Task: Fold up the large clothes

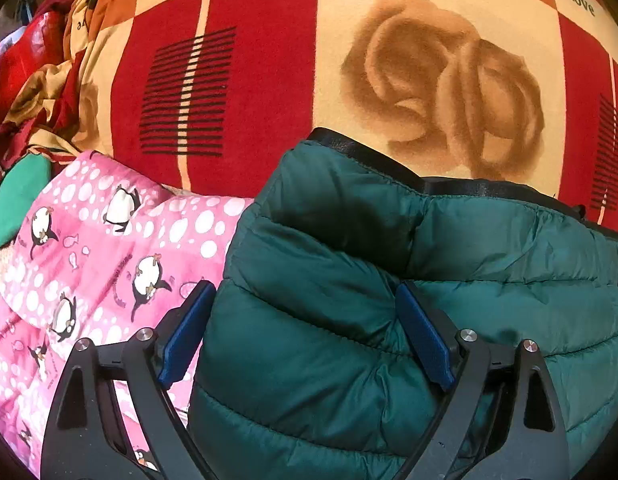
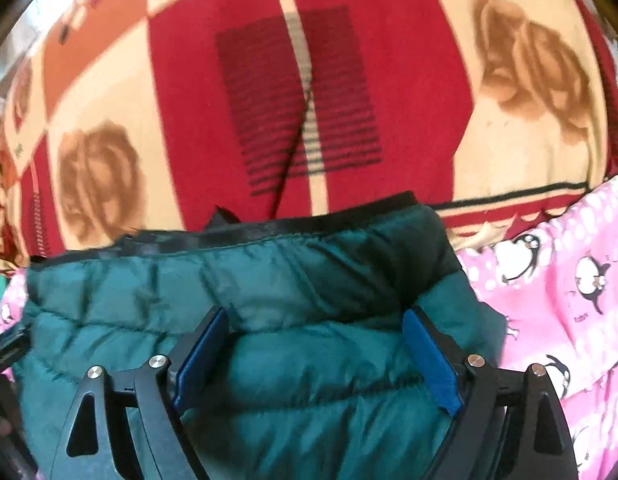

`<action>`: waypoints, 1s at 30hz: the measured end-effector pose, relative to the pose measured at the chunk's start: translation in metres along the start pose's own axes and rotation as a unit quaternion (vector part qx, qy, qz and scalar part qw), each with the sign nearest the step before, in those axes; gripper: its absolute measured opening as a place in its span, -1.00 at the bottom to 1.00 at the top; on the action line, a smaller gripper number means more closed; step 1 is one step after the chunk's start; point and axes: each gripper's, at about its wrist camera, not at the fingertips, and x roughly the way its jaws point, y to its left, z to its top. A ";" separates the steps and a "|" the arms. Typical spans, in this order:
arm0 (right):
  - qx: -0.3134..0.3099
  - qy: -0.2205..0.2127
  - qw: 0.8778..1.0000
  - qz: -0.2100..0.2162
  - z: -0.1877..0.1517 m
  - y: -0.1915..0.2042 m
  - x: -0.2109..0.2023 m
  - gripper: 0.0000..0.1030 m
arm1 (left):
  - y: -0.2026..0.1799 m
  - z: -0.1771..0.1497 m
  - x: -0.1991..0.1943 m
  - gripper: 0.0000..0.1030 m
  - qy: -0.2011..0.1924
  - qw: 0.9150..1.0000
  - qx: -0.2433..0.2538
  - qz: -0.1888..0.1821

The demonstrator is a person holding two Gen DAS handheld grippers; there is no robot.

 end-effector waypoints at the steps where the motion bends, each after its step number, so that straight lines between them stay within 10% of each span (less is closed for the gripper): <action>1: 0.002 -0.006 1.000 0.005 -0.002 -0.001 -0.008 0.70 | 0.000 0.000 0.000 0.77 0.000 1.000 0.000 0.000; 30: -0.021 -0.012 1.000 0.019 -0.077 -0.015 -0.080 0.69 | -0.001 -0.040 -0.072 0.77 -0.049 0.999 0.018 -0.002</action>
